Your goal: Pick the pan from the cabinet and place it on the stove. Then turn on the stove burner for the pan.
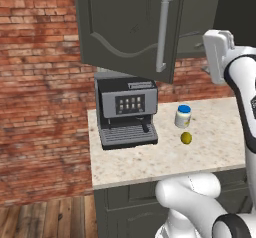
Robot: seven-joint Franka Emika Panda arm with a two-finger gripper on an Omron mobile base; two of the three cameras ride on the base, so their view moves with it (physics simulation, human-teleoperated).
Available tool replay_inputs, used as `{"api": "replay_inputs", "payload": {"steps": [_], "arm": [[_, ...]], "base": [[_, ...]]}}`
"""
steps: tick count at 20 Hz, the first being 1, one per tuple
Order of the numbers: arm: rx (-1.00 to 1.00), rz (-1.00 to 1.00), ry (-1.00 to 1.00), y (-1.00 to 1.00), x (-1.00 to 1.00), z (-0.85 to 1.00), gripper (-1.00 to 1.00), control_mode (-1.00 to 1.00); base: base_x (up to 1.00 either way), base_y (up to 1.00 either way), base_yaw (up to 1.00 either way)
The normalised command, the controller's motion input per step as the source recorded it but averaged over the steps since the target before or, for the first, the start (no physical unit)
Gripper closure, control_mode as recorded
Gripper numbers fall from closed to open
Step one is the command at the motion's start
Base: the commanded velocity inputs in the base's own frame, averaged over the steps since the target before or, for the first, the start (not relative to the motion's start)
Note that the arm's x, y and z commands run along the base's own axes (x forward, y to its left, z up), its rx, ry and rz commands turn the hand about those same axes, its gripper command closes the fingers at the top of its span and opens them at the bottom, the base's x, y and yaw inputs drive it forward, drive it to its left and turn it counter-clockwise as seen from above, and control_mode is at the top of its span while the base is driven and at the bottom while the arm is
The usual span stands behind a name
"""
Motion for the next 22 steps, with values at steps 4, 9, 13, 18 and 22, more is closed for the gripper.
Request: {"api": "replay_inputs", "payload": {"steps": [4,9,13,18,22], "arm": [[0.02,0.14,0.13,0.13,0.60,-0.26,-1.00,-1.00],[0.09,0.15,0.07,0.03,0.55,-0.23,-1.00,-1.00],[0.11,0.12,0.01,0.12,0.30,-0.13,-1.00,-1.00],[0.06,0.08,0.00,0.37,0.12,-0.02,-1.00,-1.00],[0.00,0.06,0.02,0.58,0.00,0.00,-1.00,-1.00]], "base": [[0.00,0.00,0.00],[0.00,0.00,0.00],[0.00,0.00,0.00],[0.00,0.00,0.00],[0.00,0.00,0.00]]}}
